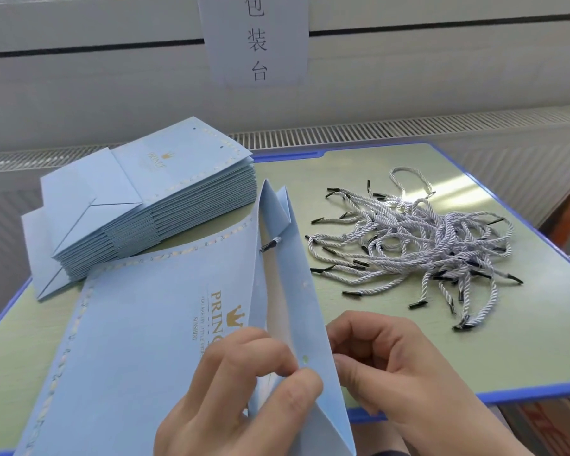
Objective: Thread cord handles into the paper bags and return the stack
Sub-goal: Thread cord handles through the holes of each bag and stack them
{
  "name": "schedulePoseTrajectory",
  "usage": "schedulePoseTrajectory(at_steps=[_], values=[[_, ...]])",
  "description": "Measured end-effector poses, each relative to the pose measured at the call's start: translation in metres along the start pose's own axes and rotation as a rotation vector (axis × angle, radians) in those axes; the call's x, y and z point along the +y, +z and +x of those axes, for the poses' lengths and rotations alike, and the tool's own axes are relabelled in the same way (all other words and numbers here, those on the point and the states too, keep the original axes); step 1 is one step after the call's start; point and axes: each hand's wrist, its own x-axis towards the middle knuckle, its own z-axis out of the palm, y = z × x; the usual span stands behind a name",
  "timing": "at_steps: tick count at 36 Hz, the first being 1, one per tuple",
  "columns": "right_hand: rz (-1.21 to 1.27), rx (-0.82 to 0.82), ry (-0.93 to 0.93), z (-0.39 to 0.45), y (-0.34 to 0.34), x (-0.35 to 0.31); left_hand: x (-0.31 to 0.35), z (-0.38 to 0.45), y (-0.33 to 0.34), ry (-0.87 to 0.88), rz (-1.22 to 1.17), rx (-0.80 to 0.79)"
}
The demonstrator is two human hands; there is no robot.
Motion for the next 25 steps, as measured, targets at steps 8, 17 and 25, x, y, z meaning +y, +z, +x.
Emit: schedulePoseTrajectory(at_steps=[8,17,25], values=[[0.04,0.056,-0.004,0.008,0.0,0.003,-0.001,0.0,-0.001,-0.007,-0.02,-0.014],[0.055,0.058,0.035,0.008,0.003,-0.004,-0.004,0.002,0.003,0.011,-0.046,0.011],[0.107,0.101,0.018,0.008,0.008,-0.003,-0.003,-0.001,0.005,0.01,-0.038,0.007]])
